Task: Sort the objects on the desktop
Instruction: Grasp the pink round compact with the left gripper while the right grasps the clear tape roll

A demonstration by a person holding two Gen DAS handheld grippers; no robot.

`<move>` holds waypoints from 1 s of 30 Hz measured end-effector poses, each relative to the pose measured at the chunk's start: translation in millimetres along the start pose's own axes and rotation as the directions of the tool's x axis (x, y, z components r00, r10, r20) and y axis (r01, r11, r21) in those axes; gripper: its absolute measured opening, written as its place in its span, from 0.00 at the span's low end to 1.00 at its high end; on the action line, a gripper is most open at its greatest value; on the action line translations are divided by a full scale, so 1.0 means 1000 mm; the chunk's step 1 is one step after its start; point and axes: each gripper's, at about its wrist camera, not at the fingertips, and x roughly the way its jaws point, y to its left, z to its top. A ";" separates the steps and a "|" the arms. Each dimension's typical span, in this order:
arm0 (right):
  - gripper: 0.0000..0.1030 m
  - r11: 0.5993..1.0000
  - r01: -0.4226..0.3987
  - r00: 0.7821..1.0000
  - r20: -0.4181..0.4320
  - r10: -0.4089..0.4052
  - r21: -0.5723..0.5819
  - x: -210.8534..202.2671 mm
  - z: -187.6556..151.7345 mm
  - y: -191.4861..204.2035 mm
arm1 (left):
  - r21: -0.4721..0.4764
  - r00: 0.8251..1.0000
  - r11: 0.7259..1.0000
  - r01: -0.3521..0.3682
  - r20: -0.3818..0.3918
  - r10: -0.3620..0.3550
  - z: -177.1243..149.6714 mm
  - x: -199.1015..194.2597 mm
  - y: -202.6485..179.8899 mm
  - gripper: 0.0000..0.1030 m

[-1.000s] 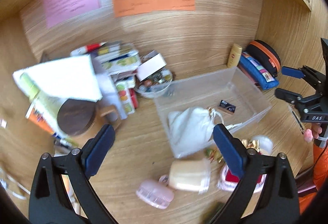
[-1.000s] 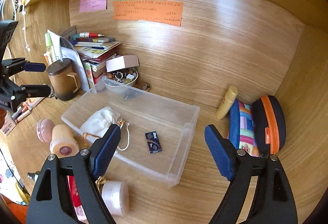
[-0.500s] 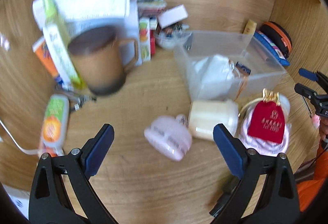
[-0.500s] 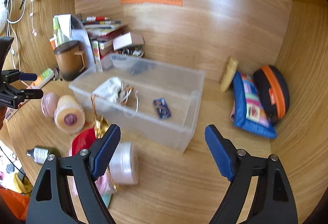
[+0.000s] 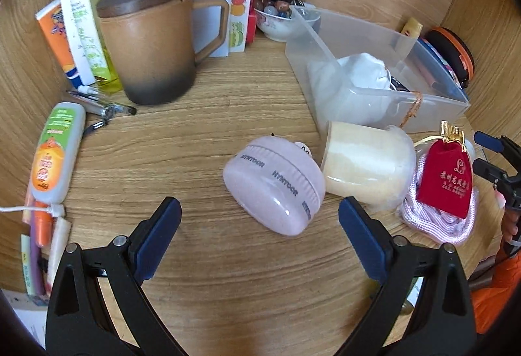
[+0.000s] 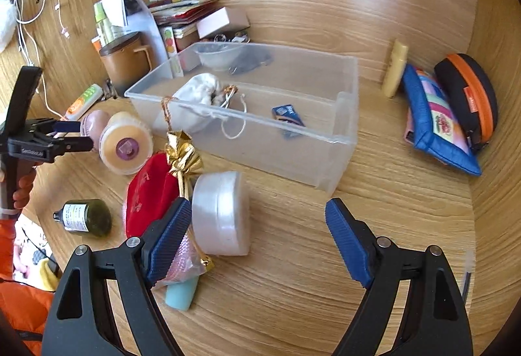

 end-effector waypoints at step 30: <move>0.26 0.998 -0.054 0.997 -0.052 0.055 0.015 0.028 0.001 0.002 | 0.117 0.989 0.989 0.089 0.103 -0.102 0.004 0.009 0.002 0.72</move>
